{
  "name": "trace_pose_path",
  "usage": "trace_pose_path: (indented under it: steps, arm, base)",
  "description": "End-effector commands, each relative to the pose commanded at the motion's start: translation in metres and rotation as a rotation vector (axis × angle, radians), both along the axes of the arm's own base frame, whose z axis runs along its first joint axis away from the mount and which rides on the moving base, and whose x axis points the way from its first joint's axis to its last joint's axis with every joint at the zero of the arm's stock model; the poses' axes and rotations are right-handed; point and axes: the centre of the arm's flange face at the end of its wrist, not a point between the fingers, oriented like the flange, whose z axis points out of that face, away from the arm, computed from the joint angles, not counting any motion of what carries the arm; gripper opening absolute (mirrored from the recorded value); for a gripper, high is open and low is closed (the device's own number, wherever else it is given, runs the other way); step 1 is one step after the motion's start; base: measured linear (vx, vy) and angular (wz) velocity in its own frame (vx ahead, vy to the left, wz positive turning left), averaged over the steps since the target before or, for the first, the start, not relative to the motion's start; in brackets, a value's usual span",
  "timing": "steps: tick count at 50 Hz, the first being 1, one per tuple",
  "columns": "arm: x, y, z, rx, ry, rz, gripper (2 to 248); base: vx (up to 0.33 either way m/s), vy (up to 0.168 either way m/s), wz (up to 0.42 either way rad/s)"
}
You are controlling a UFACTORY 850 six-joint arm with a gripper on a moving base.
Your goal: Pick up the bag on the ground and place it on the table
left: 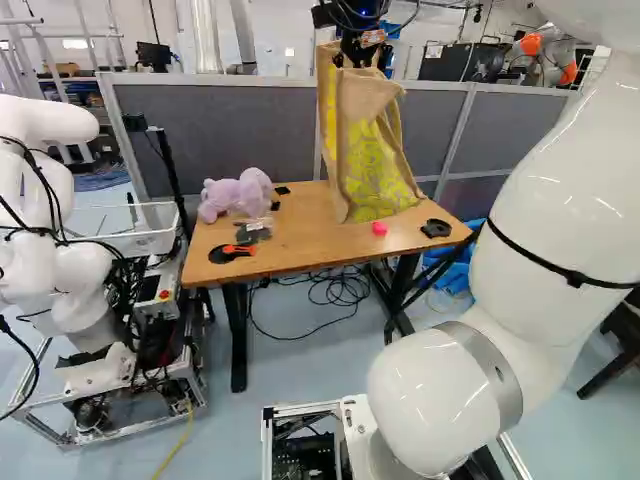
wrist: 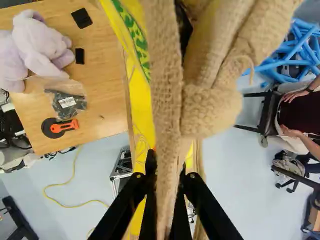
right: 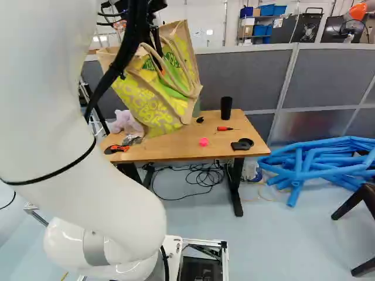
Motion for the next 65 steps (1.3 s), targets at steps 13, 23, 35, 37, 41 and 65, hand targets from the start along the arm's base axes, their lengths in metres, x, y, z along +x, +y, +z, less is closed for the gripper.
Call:
trace_pose_path:
  steps: [13,23,35,37,41,65]
  arm:
    - [0.0,0.0,0.0,0.0,0.0,0.0,22]
    - [0.0,0.002,0.0,0.0,0.0,0.004,22]
    - [-0.001,0.005,0.0,0.0,0.0,0.012,22]
    - [-0.001,0.006,0.0,0.0,0.0,0.014,22]
    - [-0.001,0.008,0.0,0.0,0.0,0.018,22]
    - [-0.004,0.026,0.0,0.0,0.0,0.059,22]
  base:
    - [0.036,0.057,-0.015]
    - [0.0,0.012,-0.007]
    - [0.0,0.0,0.0]
    - [0.0,0.0,0.0]
    - [0.0,0.0,0.0]
    - [0.0,0.0,0.0]
